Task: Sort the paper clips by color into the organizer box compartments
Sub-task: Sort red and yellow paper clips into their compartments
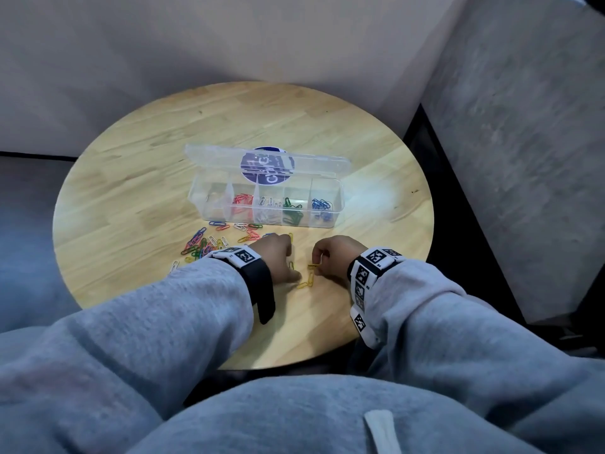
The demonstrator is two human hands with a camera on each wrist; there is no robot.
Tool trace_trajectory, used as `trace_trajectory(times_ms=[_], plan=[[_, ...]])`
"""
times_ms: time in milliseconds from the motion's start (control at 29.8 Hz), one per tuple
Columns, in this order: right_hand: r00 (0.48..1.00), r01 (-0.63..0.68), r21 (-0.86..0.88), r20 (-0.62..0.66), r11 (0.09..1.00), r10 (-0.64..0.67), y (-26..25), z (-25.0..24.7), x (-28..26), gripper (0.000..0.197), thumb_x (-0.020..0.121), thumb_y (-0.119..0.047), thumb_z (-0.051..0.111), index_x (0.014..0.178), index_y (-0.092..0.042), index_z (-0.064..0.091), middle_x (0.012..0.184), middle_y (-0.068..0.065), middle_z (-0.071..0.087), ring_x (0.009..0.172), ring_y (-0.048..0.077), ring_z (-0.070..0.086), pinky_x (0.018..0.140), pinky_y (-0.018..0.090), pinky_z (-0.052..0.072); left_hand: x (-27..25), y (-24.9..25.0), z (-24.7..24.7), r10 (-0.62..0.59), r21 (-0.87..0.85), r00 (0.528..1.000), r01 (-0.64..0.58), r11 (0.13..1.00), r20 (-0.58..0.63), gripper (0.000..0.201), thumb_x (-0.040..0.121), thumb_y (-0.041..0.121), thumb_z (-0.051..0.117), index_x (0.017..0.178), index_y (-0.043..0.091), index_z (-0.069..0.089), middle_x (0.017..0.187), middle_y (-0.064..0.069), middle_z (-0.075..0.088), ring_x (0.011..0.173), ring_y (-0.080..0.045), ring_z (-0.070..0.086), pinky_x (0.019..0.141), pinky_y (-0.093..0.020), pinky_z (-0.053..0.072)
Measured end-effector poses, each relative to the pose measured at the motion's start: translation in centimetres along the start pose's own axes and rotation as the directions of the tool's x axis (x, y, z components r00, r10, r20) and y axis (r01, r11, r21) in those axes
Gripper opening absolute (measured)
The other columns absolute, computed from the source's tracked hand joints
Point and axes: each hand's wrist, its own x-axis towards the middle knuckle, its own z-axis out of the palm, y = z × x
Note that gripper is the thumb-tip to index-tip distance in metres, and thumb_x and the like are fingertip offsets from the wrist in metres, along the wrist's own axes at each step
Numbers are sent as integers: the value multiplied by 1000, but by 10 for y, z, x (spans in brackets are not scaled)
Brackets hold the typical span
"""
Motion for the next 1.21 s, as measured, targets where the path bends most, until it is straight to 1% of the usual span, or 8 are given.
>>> trace_trajectory(times_ms=[202, 336, 437, 538, 639, 874, 1042, 1210], plan=[[999, -28, -36, 24, 999, 29, -1, 2, 2, 16, 84, -22, 67, 98, -13, 67, 89, -3, 56, 84, 14, 50, 71, 23, 37, -2, 8, 3, 4, 123, 994, -18, 992, 112, 66, 61, 51, 79, 111, 16, 52, 113, -4, 58, 100, -24, 57, 81, -34, 49], [998, -51, -115, 27, 992, 55, -3, 3, 0, 9, 86, -24, 62, 86, -15, 62, 91, 4, 60, 84, 19, 53, 70, 25, 39, -1, 13, 2, 16, 120, 991, -32, 992, 134, 50, 73, 38, 76, 111, 13, 56, 113, -6, 61, 102, -26, 58, 81, -31, 46], [995, -84, -124, 35, 989, 89, -3, 5, -2, 23, 87, -24, 59, 97, -5, 68, 101, 11, 68, 89, 24, 59, 71, 27, 43, -3, 15, 2, 24, 96, 992, -36, 995, 123, 35, 79, 29, 72, 108, 13, 60, 111, -7, 64, 103, -25, 58, 74, -26, 40], [994, -110, -41, 25, 993, 111, 0, 1, -4, 22, 86, -23, 61, 95, -5, 69, 96, 11, 68, 83, 21, 56, 69, 26, 42, -5, 18, 1, 46, 93, 991, -57, 994, 124, 27, 82, 23, 68, 106, 11, 63, 111, -9, 64, 103, -27, 59, 72, -25, 38], [991, -130, 228, 21, 965, 129, 7, -5, -8, 11, 80, -18, 70, 72, -13, 63, 82, 6, 65, 76, 18, 56, 71, 28, 46, -6, 18, 2, 50, 87, 991, -61, 994, 123, 26, 82, 22, 68, 105, 11, 64, 112, -10, 64, 103, -27, 59, 72, -25, 39], [976, -154, 791, 27, 592, 217, 27, -5, -17, 20, 82, 0, 68, 69, -8, 54, 62, 8, 56, 38, 10, 52, 46, 19, 48, -9, 16, 0, -29, 109, 995, 19, 994, 94, 39, 81, 32, 70, 110, 8, 61, 113, -9, 63, 101, -26, 59, 74, -28, 41], [979, -153, 911, 86, 382, 186, 32, -2, -17, 12, 87, 3, 60, 77, -3, 57, 66, 10, 53, 56, 17, 49, 53, 24, 46, -10, 14, 2, -3, 129, 986, -19, 991, 168, 49, 72, 37, 77, 111, 14, 59, 113, -5, 62, 104, -24, 57, 77, -27, 42], [977, -175, 973, 152, 152, 152, 27, -6, -20, 17, 93, 3, 49, 79, -5, 53, 74, 11, 56, 68, 19, 59, 68, 32, 56, -11, 7, 0, 32, 131, 983, -56, 990, 183, 49, 74, 25, 77, 117, 16, 56, 116, -4, 60, 106, -23, 56, 76, -25, 39]])
